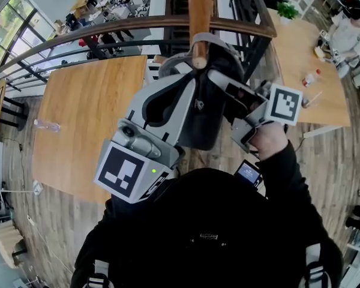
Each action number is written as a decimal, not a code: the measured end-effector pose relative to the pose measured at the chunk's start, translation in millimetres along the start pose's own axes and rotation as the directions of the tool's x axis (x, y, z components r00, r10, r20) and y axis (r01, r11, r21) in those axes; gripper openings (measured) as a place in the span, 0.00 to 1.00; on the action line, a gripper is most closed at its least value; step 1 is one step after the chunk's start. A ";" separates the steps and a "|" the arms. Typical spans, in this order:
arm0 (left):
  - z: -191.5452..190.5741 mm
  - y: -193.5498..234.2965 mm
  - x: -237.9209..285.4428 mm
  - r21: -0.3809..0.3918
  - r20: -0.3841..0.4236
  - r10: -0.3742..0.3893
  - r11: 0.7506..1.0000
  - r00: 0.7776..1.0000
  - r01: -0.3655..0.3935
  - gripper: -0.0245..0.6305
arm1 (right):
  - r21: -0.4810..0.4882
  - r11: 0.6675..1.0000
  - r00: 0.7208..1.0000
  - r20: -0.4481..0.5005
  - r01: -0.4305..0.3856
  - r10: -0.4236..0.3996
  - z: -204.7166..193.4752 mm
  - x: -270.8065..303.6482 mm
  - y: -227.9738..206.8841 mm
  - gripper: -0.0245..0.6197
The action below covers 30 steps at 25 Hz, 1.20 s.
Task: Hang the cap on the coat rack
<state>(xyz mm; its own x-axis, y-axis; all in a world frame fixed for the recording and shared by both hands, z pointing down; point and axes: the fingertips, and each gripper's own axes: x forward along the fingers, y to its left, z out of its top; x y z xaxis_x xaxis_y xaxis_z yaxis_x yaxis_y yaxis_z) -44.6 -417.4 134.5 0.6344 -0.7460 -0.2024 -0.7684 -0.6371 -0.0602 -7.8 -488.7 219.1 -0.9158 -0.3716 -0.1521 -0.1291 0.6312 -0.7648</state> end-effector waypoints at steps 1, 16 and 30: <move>-4.0 0.2 1.1 -0.007 -0.010 -0.002 1.000 1.000 0.002 0.05 | -0.034 0.999 1.000 -0.005 0.019 -0.019 -2.3 -0.1 -1.4 0.05; -73.9 -7.2 -20.7 -0.152 -0.142 -0.043 0.988 0.989 0.021 0.05 | -0.536 0.819 0.971 0.009 0.205 -0.237 -46.2 -11.6 6.2 0.28; -127.0 -28.7 -48.2 -0.194 -0.229 -0.081 0.980 0.970 0.036 0.05 | -0.648 0.657 0.894 0.084 0.385 -0.441 -98.7 -63.4 -12.0 0.49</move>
<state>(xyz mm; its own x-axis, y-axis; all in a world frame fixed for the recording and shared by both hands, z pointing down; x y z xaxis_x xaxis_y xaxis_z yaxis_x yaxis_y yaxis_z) -42.5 -387.7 270.1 0.6966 -0.7167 0.0322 -0.7143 -0.6888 0.1238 14.2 -405.5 299.7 -0.7297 -0.6674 0.1490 -0.6838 0.7129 -0.1555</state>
